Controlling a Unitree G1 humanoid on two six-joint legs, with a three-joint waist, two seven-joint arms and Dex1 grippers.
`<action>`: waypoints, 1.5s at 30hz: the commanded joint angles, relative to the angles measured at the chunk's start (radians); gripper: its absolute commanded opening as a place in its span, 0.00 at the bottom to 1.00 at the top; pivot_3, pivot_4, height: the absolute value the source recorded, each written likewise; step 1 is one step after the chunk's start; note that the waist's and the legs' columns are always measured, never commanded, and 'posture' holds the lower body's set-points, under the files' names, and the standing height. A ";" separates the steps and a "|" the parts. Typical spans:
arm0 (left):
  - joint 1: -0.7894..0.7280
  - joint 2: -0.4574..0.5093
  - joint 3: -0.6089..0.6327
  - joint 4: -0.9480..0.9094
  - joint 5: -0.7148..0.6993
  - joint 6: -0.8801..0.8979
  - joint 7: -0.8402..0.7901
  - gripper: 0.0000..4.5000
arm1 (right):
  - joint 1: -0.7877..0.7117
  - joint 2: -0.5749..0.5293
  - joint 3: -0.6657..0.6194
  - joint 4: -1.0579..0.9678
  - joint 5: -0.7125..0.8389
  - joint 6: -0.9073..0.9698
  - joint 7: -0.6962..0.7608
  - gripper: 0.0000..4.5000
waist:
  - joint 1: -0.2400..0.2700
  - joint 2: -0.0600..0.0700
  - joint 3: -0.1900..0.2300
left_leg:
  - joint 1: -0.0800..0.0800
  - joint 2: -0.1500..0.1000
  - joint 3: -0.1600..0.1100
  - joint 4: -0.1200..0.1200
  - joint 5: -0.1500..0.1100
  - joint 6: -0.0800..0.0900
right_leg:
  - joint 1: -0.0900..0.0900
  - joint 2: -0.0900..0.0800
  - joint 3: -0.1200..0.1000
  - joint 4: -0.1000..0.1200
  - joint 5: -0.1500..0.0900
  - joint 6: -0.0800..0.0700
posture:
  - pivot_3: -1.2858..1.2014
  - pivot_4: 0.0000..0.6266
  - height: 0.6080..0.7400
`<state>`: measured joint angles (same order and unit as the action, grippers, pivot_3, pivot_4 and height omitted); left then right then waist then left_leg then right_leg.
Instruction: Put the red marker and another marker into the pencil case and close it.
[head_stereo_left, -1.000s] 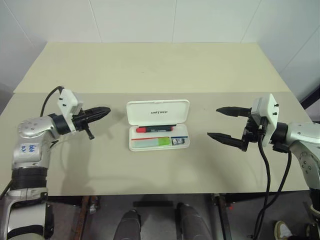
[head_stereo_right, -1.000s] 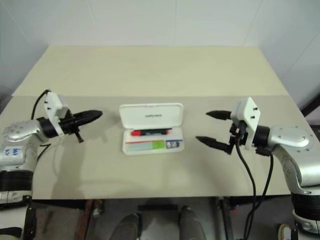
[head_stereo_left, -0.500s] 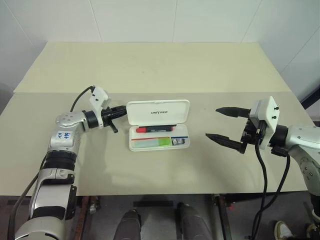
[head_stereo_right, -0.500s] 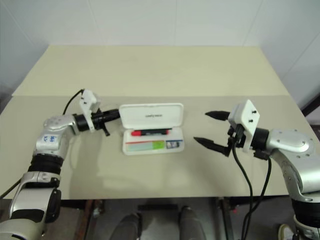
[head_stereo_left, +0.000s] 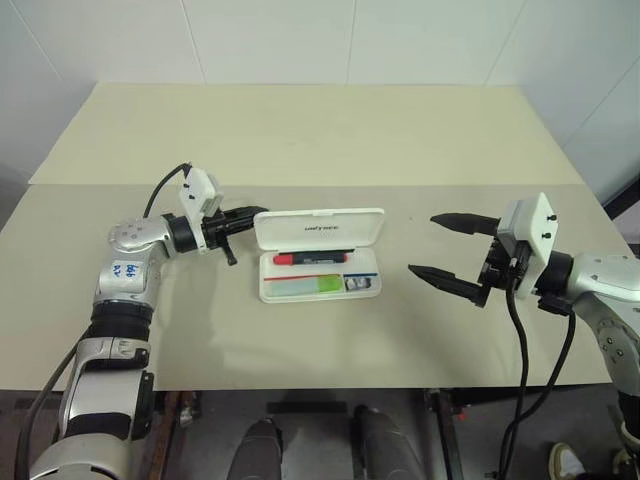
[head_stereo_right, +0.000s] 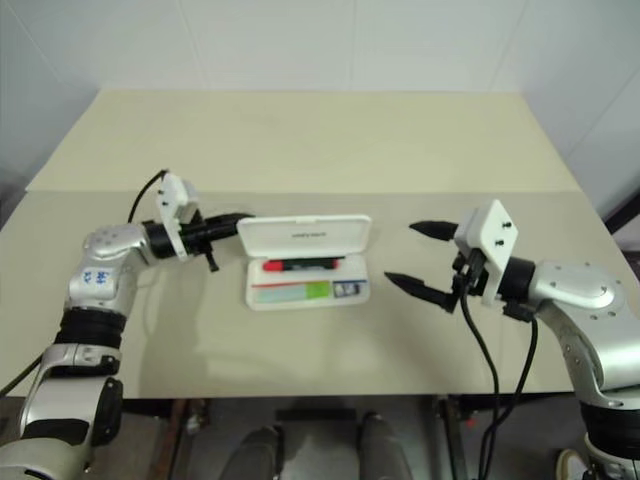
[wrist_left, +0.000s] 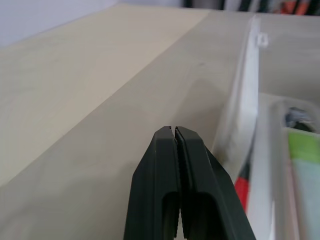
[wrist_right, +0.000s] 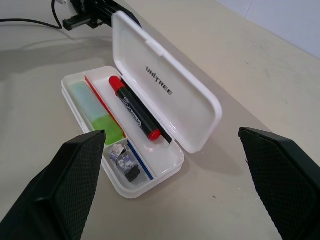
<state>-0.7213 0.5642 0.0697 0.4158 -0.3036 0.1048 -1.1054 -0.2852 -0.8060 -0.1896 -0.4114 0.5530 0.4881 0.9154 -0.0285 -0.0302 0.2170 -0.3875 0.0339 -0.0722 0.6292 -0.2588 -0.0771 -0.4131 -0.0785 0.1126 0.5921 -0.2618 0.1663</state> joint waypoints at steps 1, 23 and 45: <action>0.026 0.032 -0.015 -0.114 -0.049 0.036 -0.088 0.01 | -0.001 0.006 -0.005 -0.040 0.015 -0.001 -0.014 1.00 | -0.001 0.000 0.000 | 0.000 0.000 0.000 0.000 0.000 0.000 | 0.000 0.000 0.000 0.000 0.000 0.000 | 0.52 0.24 1.00; 0.086 -0.028 -0.257 -0.163 0.094 0.098 -0.112 0.01 | 0.025 0.017 -0.013 -0.090 0.026 0.011 -0.082 1.00 | 0.000 0.000 0.000 | 0.000 0.000 0.000 0.000 0.000 0.000 | 0.000 0.000 0.000 0.000 0.000 0.000 | 0.52 0.24 1.00; 0.120 -0.012 -0.131 -0.404 -0.084 0.299 -0.083 0.01 | 0.037 0.044 0.003 -0.091 0.025 -0.005 -0.099 1.00 | -0.002 0.000 0.000 | 0.001 0.000 0.000 0.001 0.000 0.001 | 0.002 0.000 0.000 0.000 -0.003 -0.006 | 0.52 0.24 1.00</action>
<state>-0.6054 0.5342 -0.1152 0.0712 -0.3239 0.4059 -1.1664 -0.2334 -0.7653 -0.1698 -0.4825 0.5621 0.5017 0.8124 -0.0304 -0.0304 0.2166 -0.3861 0.0340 -0.0722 0.6299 -0.2585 -0.0766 -0.4117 -0.0785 0.1131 0.5918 -0.2653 0.1598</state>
